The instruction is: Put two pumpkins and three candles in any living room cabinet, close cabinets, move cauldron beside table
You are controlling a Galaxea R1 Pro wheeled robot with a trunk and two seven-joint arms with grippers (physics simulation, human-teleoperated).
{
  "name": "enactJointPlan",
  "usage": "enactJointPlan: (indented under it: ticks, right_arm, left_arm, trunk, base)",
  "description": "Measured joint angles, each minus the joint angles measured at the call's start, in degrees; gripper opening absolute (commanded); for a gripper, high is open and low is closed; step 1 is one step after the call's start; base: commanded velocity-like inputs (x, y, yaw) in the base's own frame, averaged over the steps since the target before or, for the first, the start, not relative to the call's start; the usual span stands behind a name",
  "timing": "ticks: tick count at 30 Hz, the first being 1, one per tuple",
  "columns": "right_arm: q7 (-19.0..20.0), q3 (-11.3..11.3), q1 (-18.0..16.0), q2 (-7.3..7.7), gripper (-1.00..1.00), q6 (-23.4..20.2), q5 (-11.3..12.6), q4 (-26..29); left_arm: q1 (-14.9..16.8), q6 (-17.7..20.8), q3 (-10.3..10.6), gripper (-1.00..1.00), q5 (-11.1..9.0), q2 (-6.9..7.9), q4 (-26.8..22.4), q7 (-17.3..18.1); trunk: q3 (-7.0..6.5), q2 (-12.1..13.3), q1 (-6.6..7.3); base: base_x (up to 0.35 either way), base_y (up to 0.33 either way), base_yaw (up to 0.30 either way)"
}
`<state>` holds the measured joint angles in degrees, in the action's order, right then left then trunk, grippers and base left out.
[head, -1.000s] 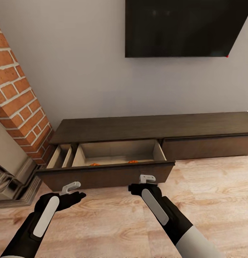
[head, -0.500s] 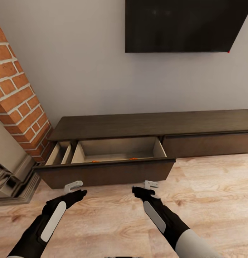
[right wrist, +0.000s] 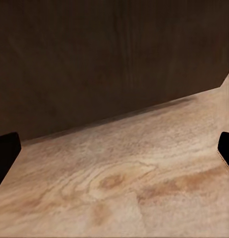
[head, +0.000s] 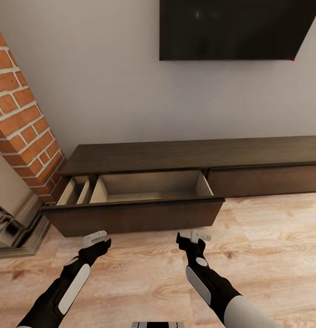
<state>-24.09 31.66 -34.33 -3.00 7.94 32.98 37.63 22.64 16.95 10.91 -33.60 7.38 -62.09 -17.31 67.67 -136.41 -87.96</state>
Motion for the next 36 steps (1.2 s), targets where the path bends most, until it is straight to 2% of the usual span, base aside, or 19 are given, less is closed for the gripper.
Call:
enactJointPlan:
  ticks: [2, 5, 8, 11, 14, 16, 18, 20, 26, 31, 36]
  right_arm:
    - [0.0, 0.0, 0.0, 0.0, 1.0, 0.8, -1.0, -0.4]
    - [0.0, 0.0, 0.0, 0.08, 1.0, 1.3, -2.1, -0.6]
    - [-0.1, -0.1, 0.0, 0.0, 1.0, 1.5, -2.7, -0.7]
    - [-0.5, -0.1, 0.0, 0.01, 1.0, 2.4, -4.5, -0.8]
    - [-0.8, -0.1, 0.0, 0.01, 1.0, 3.6, -6.3, -0.8]
    - [-0.5, 0.0, 0.0, -0.02, 1.0, 4.0, -6.9, -0.7]
    - [-0.3, 0.1, -0.1, -0.08, 1.0, 4.2, -7.1, -0.8]
    - [-0.1, 0.5, 0.0, -0.13, 1.0, 4.2, -7.4, -0.7]
    - [0.0, 4.7, 0.0, -0.12, 1.0, 4.4, -10.2, -0.7]
    - [0.3, 5.3, 0.0, -0.05, 1.0, 7.3, -10.5, -0.6]
    - [1.7, 5.3, 0.0, -0.03, 1.0, 8.2, -10.5, -0.6]
  left_arm:
    - [0.0, -2.6, 1.3, 1.0, -0.1, 0.01, 0.5, -0.2]
    - [0.0, -4.4, 3.3, 1.0, -0.1, 0.01, 0.8, -0.3]
    - [0.0, -4.7, 3.9, 1.0, -0.1, 0.02, 0.7, 0.0]
    - [0.0, -5.0, 4.1, 1.0, -0.2, 0.0, 0.9, 0.2]
    - [0.0, -8.3, 4.4, 1.0, -0.2, -0.05, 2.5, 0.3]
    - [0.0, -10.9, 6.0, 1.0, -0.2, -0.07, 3.2, -0.1]
    - [0.0, -11.8, 7.8, 1.0, -0.1, -0.03, 3.4, -0.3]
    - [0.0, -12.2, 8.7, 1.0, -0.1, 0.09, 3.2, -0.3]
    - [0.0, -12.5, 9.2, 1.0, -0.1, 0.47, 2.5, -0.2]
    - [-0.2, -12.5, 9.3, 1.0, -0.2, 0.6, 2.2, 0.0]
    - [-1.5, -13.6, 9.5, 1.0, -0.1, 0.61, 0.3, 0.0]
  trunk:
    - [0.36, -0.8, -0.44]
    - [0.9, -2.0, -1.1]
    - [1.44, -3.2, -1.76]
    - [1.97, -4.4, -2.42]
    - [2.51, -5.6, -3.08]
    - [2.87, -6.4, -3.52]
    - [3.27, -6.8, -3.76]
    - [3.72, -6.8, -3.81]
    - [5.05, -6.9, -3.96]
    - [6.16, -7.0, -4.09]
    - [7.27, -7.1, -4.22]
  base:
    - [0.0, 0.0, 0.0]
    - [0.0, 0.0, 0.0]
    - [0.0, 0.0, 0.0]
    - [0.0, 0.0, 0.0]
    - [0.0, 0.0, 0.0]
    - [0.0, 0.0, 0.0]
    - [0.0, 0.0, 0.0]
    - [0.0, 0.0, 0.0]
    - [0.0, 0.0, 0.0]
    - [0.0, 0.0, 0.0]
    - [0.0, 0.0, 0.0]
